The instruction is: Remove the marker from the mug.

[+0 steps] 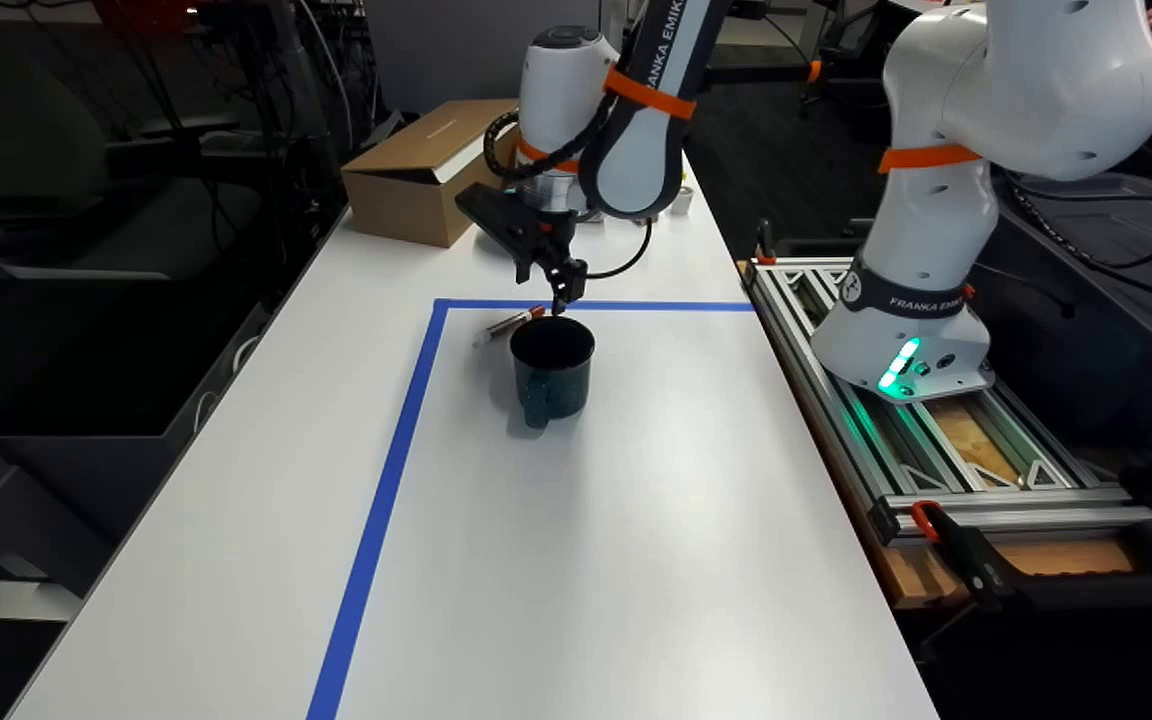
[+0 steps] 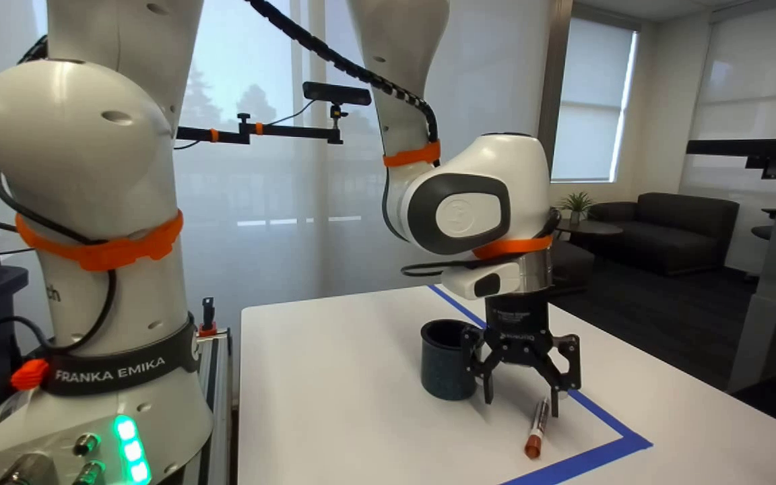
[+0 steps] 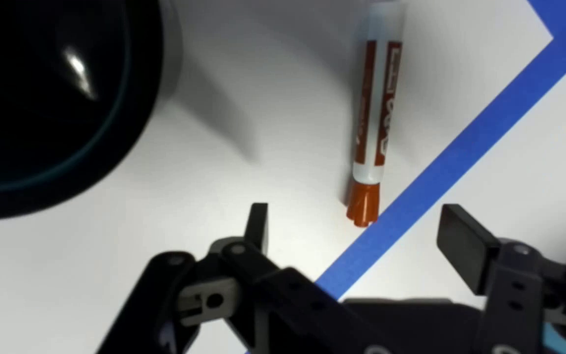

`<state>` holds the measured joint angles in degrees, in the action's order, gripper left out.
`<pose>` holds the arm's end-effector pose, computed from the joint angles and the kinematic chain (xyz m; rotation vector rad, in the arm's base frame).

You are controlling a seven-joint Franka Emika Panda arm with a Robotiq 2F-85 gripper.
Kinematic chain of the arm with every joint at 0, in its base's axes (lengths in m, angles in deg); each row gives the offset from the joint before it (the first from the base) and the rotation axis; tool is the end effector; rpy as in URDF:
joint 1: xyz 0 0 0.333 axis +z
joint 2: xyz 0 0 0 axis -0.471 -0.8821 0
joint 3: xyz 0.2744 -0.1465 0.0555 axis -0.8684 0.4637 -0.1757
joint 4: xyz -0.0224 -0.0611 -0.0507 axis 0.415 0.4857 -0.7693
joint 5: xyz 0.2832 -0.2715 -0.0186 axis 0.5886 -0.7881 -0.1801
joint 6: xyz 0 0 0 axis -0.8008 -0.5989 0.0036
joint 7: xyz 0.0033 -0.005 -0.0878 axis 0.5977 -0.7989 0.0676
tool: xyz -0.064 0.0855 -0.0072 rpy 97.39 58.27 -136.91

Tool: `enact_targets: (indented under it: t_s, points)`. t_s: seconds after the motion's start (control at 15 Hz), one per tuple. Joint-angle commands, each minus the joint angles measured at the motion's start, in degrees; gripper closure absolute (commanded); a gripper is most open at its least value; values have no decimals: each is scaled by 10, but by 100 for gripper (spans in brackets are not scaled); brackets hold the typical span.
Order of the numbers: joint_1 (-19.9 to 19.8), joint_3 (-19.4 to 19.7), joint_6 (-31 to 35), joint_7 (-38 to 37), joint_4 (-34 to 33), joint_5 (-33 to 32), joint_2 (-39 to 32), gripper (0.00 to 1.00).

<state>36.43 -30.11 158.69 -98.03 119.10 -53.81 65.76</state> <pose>0.4239 -0.1034 0.1805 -1.0766 2.8653 -0.2419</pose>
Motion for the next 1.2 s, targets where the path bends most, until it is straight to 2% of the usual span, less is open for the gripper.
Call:
enact_targets:
  t_s: [0.0,0.07,0.2,0.33,0.4,0.47,0.53,0.6,0.73,1.13]
  points:
    - [129,128,-77,-94,10,-112,67,0]
    - [153,150,-102,-115,12,-147,91,0]
    - [178,167,-163,-134,14,-212,147,0]
    - [180,154,-211,-114,25,-253,215,0]
    - [78,45,-227,-91,28,-272,242,0]
    - [55,11,-237,-54,36,-262,268,0]
    - [19,-24,-202,-79,6,-222,181,0]
    - [-2,-53,-215,-60,11,-218,207,0]
    - [-19,-74,-223,-40,22,-213,238,0]
    - [-25,-75,-223,-30,31,-215,245,0]
